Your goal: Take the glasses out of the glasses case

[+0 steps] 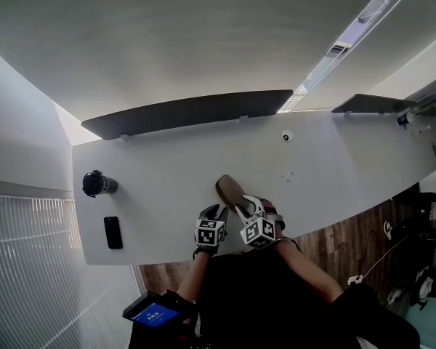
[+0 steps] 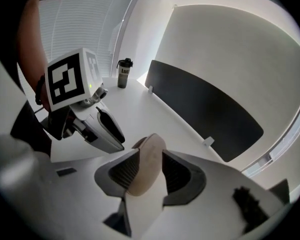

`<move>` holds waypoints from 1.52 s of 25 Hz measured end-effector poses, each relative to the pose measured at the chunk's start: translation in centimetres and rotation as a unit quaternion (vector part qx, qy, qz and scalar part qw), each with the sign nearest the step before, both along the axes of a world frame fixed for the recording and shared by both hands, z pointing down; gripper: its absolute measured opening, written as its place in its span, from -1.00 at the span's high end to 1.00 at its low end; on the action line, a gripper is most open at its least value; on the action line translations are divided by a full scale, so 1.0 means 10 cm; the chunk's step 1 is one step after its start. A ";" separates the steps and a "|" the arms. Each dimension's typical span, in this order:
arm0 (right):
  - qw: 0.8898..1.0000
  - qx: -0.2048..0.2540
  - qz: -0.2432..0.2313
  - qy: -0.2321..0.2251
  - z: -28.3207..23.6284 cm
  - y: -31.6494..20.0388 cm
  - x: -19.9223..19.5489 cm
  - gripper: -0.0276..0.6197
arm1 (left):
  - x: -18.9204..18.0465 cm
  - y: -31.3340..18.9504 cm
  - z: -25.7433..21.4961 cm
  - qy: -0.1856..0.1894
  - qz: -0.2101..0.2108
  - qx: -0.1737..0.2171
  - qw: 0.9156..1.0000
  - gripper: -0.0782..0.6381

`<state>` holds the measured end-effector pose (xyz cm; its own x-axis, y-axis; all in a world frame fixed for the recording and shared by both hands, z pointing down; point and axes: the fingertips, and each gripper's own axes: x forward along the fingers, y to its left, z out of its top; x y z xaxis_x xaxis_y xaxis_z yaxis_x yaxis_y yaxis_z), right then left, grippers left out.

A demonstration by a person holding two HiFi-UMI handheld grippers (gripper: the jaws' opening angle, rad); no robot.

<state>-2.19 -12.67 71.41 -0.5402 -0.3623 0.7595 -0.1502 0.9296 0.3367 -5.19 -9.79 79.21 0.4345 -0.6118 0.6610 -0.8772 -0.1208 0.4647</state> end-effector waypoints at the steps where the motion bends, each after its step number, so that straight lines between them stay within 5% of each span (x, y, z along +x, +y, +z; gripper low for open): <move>1: 1.000 0.010 -0.010 0.013 0.03 -0.01 0.01 0.49 | 0.02 -0.02 0.03 0.003 -0.004 -0.010 1.000 0.41; 10: 0.989 0.063 -0.104 0.083 0.25 0.25 -0.18 0.44 | 0.04 -0.13 0.22 0.061 -0.026 -0.070 0.995 0.33; 27: 0.978 0.089 -0.105 0.159 0.61 0.24 -0.09 0.44 | 0.10 -0.15 0.34 0.070 -0.027 -0.105 0.992 0.25; 34: 0.986 0.088 -0.048 0.135 0.40 0.02 0.07 0.44 | 0.10 -0.17 0.32 0.062 -0.025 -0.104 0.992 0.24; 38: 0.989 0.077 0.036 0.119 0.26 -0.31 0.35 0.44 | 0.10 -0.14 0.35 0.065 -0.033 -0.113 0.991 0.24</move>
